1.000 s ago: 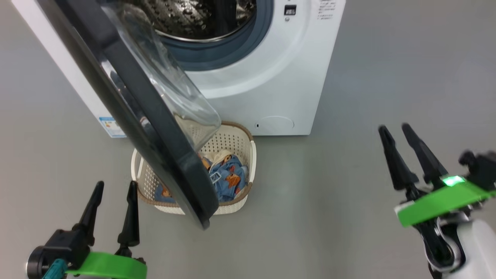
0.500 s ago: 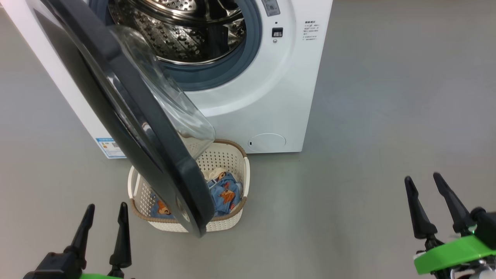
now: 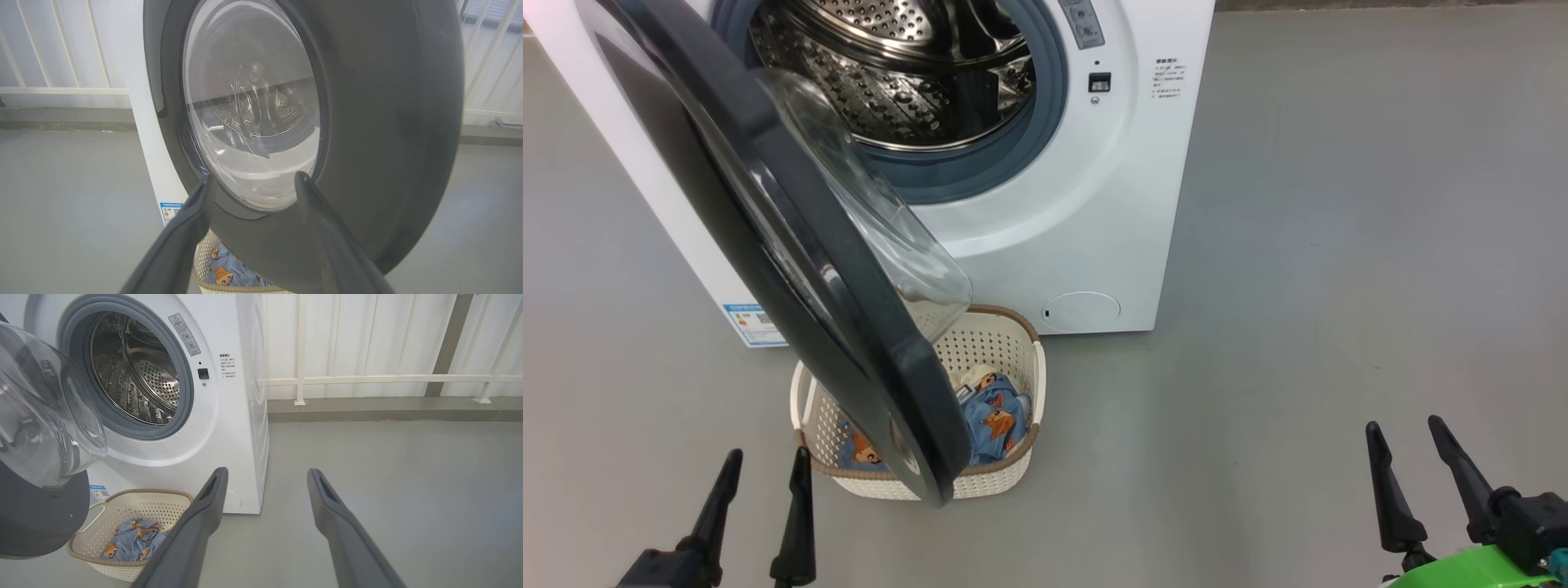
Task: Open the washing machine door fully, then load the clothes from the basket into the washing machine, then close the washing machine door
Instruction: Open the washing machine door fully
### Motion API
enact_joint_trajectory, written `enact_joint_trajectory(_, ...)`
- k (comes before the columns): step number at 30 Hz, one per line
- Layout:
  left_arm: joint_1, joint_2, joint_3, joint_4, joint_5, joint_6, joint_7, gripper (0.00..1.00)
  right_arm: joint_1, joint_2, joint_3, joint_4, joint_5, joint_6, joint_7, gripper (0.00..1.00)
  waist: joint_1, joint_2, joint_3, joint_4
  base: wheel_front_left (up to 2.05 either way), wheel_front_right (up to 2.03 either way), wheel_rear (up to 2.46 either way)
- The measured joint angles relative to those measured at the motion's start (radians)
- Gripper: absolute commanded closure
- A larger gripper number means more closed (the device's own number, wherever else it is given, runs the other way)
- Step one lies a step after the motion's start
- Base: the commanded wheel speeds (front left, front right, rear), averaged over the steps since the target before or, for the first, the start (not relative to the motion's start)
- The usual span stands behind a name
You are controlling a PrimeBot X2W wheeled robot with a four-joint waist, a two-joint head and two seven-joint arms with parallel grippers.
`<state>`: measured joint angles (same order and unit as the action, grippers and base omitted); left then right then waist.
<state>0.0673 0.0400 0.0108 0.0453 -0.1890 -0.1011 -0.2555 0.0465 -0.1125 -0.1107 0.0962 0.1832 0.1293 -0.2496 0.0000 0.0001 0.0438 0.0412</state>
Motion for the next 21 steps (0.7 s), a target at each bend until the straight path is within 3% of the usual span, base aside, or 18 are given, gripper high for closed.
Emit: enact_joint_trajectory(21,0.015,0.001,-0.007,-0.011,-0.003,0.008,0.0,0.0,0.017,0.025,-0.002,0.016,-0.034,0.0,0.0,0.0,-0.0001,-0.0001,0.007,0.007,0.0,0.0,0.0)
